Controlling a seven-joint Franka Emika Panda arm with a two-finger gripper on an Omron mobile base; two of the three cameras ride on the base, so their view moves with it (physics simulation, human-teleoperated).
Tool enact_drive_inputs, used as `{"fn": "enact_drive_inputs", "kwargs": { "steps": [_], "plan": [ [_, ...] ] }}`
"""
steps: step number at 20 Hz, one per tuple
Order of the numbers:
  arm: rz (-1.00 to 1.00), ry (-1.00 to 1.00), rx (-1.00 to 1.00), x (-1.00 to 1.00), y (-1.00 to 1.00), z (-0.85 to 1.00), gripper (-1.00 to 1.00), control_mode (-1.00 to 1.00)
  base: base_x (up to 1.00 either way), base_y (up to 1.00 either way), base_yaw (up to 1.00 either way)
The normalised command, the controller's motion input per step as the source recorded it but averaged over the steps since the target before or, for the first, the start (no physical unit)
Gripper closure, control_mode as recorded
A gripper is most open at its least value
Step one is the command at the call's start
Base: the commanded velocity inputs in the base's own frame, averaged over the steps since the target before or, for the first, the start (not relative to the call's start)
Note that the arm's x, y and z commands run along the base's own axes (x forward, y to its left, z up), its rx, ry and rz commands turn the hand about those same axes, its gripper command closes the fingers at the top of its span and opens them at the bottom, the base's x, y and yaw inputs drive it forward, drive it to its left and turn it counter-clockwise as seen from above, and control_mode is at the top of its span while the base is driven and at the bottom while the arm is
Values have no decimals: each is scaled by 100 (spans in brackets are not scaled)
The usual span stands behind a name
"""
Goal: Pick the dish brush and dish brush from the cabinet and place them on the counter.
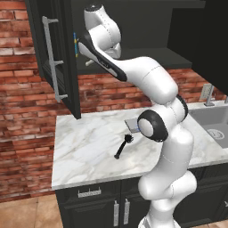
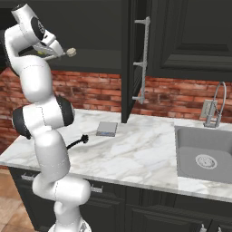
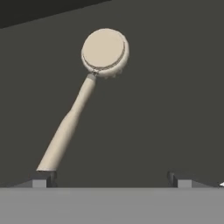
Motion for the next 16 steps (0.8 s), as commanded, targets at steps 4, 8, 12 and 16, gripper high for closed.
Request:
{"fn": "enact_drive_inputs", "kwargs": {
  "steps": [4,8,12,16],
  "plan": [
    [-2,9,-5,22,15,5,-100,-100,0,0,0],
    [-3,4,-3,20,16,7,-100,-100,0,0,0],
    [-3,0,-2,18,15,5,-100,-100,0,0,0],
    [-4,0,-1,17,13,3,-100,-100,0,0,0]
  ]
}}
